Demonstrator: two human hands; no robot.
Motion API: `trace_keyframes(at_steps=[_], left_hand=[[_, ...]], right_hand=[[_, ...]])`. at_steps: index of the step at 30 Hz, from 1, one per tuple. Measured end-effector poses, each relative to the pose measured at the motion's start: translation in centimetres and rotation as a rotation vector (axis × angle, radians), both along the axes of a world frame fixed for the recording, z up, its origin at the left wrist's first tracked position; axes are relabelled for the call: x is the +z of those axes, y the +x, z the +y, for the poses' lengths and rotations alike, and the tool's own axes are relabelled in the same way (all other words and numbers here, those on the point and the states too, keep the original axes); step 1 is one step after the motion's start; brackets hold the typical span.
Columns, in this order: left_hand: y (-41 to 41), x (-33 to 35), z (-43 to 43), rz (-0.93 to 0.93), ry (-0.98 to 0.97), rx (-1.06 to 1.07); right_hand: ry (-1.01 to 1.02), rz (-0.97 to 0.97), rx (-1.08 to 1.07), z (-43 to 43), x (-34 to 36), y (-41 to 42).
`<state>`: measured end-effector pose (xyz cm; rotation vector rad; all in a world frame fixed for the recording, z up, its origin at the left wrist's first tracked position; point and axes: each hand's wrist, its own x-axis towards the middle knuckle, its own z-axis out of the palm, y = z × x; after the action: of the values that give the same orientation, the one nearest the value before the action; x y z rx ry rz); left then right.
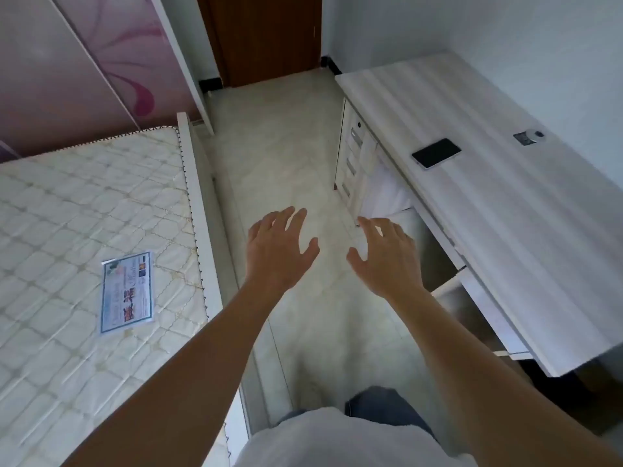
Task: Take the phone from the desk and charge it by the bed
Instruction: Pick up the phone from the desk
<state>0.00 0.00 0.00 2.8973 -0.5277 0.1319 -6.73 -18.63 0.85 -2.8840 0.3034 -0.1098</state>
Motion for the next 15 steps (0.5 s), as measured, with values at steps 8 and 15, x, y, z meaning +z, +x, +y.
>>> trace_keyframes(at_steps=[8, 15], left_hand=[[7.9, -1.3, -2.0, 0.003, 0.004, -0.048], [16.9, -1.5, -6.0, -0.029, 0.024, -0.072]], right_hand=[[-0.008, 0.011, -0.025, -2.5, -0.7, 7.0], [-0.002, -0.001, -0.025, -6.3, -1.1, 15.4]])
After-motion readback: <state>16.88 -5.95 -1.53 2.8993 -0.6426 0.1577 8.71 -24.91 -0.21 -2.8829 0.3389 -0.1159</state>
